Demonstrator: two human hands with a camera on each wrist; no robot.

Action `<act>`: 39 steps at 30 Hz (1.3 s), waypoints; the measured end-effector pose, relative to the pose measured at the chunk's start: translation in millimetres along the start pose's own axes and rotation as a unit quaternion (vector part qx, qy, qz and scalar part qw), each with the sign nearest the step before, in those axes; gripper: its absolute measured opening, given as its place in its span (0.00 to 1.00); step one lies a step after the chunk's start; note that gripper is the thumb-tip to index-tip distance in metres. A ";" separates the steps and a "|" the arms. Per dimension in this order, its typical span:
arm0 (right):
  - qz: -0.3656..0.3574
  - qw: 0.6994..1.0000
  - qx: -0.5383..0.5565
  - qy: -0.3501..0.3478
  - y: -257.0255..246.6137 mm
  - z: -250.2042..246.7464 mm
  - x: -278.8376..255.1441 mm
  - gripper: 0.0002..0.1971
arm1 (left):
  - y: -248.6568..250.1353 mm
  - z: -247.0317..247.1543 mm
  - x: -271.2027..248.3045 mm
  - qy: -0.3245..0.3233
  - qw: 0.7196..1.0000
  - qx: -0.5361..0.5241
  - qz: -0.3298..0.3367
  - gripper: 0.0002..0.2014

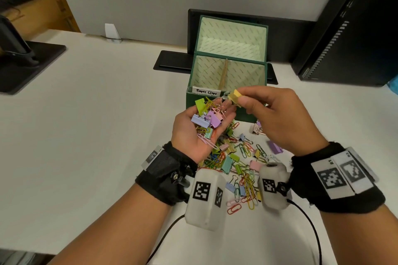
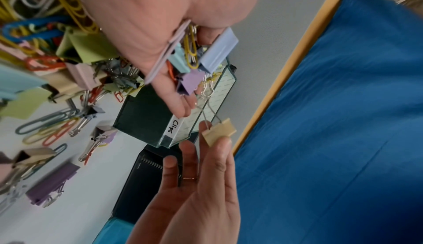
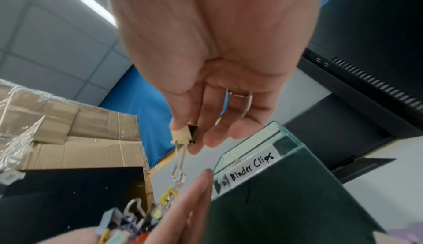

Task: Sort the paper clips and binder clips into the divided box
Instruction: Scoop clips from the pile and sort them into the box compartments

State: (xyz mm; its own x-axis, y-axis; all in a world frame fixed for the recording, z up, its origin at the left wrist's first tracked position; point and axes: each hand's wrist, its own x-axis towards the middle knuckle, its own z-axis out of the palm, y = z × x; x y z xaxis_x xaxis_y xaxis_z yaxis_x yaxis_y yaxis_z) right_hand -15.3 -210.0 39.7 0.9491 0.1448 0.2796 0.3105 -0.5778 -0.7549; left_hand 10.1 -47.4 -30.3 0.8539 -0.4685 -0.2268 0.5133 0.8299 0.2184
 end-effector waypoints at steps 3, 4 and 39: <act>0.040 0.997 0.043 0.056 -0.3 -3.7 2.6 0.09 | -0.8 0.9 -0.9 0.008 1.000 -0.009 0.000 0.20; 0.044 0.995 0.044 0.079 0.2 -5.4 5.2 0.09 | -1.2 0.6 -1.0 0.007 1.000 -0.014 0.000 0.21; 0.078 0.978 -0.144 -0.129 -34.4 24.3 56.9 0.06 | -6.2 2.6 -0.2 0.019 0.999 0.029 0.007 0.18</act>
State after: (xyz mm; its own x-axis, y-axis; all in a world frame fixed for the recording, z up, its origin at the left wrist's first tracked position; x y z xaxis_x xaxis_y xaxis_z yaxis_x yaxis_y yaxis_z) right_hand 29.3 -162.3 67.2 0.9768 0.2137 -0.0130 0.1687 -0.8056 -0.5679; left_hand 7.0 -53.3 -29.2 0.8576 -0.4448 -0.2583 0.5067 0.8170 0.2753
